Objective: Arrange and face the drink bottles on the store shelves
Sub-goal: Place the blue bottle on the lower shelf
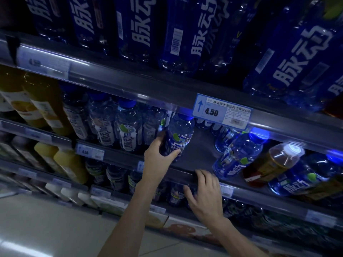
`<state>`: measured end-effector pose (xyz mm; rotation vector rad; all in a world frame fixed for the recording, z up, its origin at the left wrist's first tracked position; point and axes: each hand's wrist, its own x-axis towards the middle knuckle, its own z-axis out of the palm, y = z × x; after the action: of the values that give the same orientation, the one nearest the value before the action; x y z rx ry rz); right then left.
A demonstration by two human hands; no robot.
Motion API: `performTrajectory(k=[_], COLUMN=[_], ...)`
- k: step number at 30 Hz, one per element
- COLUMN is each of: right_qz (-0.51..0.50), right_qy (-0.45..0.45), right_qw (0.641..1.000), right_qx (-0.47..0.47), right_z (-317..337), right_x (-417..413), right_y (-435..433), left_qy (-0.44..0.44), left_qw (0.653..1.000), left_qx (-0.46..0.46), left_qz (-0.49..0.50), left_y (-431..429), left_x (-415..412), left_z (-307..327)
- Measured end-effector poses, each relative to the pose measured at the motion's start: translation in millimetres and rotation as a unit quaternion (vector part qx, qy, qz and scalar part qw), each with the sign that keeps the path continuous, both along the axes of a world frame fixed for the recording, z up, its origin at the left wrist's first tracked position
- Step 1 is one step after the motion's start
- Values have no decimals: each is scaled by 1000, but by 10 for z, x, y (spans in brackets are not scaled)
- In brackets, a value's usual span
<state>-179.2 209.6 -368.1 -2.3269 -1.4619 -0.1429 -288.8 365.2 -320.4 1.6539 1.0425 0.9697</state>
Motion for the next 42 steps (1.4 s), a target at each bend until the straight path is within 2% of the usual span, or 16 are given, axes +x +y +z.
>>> performTrajectory(k=[3, 7, 9, 15, 23, 30, 39, 42], right_qz=[-1, -1, 0, 1, 12, 55, 23, 16], right_qy=[-1, -2, -1, -2, 7, 31, 64, 68], right_qw=[1000, 1000, 1000, 1000, 1000, 997, 998, 998], right_qx=[-2, -12, -13, -11, -27, -46, -2, -2], right_z=[20, 36, 40, 60, 90, 154, 201, 229], right_x=[-6, -3, 2, -14, 12, 82, 190, 186], right_y=[-3, -8, -9, -10, -26, -114, -346, -395], left_qy=[7, 108, 124, 124, 173, 148, 147, 134], left_qw=[1000, 991, 987, 990, 983, 986, 986, 989], left_qx=[-14, 7, 20, 47, 69, 61, 70, 47], left_qz=[4, 75, 97, 54, -7, -40, -44, -48], left_y=[-51, -137, -139, -86, -252, -360, -450, -484], left_x=[0, 111, 151, 161, 361, 396, 475, 487], left_z=[-11, -3, 23, 0, 41, 32, 36, 28])
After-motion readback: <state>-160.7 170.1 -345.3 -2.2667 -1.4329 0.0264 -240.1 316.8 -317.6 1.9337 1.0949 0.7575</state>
